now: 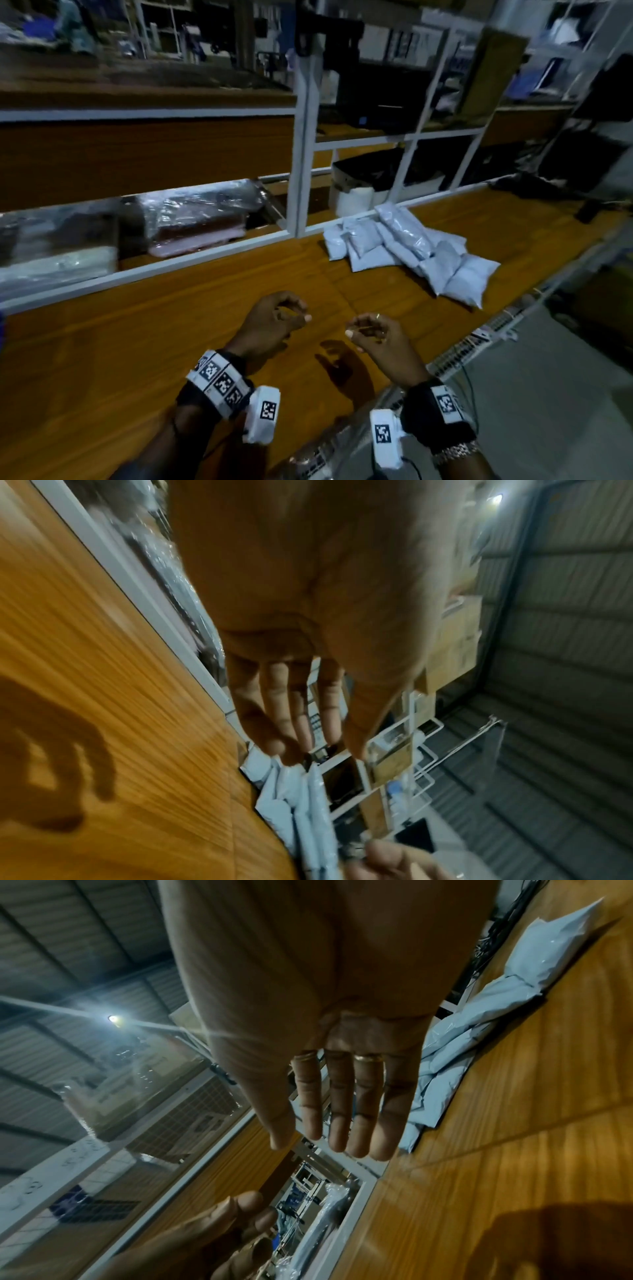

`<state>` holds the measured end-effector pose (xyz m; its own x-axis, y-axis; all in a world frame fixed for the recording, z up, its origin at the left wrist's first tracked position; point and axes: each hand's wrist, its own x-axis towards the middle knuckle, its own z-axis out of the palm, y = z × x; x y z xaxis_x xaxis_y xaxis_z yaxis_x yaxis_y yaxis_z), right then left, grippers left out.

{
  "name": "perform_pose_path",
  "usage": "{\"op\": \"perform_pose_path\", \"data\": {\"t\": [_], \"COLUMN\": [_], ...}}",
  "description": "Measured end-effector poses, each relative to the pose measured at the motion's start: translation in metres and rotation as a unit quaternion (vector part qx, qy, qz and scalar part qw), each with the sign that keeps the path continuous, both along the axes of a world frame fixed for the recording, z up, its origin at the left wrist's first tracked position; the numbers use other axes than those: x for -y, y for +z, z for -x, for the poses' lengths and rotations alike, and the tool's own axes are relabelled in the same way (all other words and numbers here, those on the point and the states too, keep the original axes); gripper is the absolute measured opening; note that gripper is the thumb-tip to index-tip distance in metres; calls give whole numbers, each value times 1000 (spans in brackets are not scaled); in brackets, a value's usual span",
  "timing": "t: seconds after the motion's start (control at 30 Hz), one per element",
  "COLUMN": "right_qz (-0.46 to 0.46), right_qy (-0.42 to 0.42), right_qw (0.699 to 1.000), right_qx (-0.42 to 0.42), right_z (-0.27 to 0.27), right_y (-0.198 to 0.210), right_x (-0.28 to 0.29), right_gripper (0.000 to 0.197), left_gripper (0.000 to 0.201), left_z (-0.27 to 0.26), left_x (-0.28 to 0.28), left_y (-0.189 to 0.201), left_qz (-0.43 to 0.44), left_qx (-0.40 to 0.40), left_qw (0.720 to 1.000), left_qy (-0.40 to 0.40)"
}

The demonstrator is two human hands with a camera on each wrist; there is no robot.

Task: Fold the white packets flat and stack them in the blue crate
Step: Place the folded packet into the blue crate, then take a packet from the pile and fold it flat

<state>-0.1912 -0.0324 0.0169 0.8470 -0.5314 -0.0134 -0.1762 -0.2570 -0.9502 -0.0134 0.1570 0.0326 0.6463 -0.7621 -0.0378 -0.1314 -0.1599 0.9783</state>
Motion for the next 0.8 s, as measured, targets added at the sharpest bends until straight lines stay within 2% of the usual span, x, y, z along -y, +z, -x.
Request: {"op": "perform_pose_path", "data": {"t": [0.13,0.27,0.5,0.67,0.8], "right_qz": [6,-17,3,83,202], "right_qy": [-29,-61,-133,-169,-188], "right_qw": [1000,998,991,982,957], "right_qx": [10,29,11,-6,-89], "right_z": [-16,-32,-62,-98,-144], "right_y": [-14,-20,-23,-15,-20], "right_x": [81,137,217,280,337], "right_gripper": [16,18,30,44,62], "left_gripper": [22,21,30,36,39], "left_z": [-3,-9,-39,-75,-100], "left_x": [70,119,197,262,303], "left_y": [-7,-11,-19,-10,-9], "left_qz": [-9,-13,-13,7,13], "left_qx": [-33,-44,-2,71,113], "left_qw": [999,999,999,997,993], "left_qy": [3,2,-30,-41,-40]}}
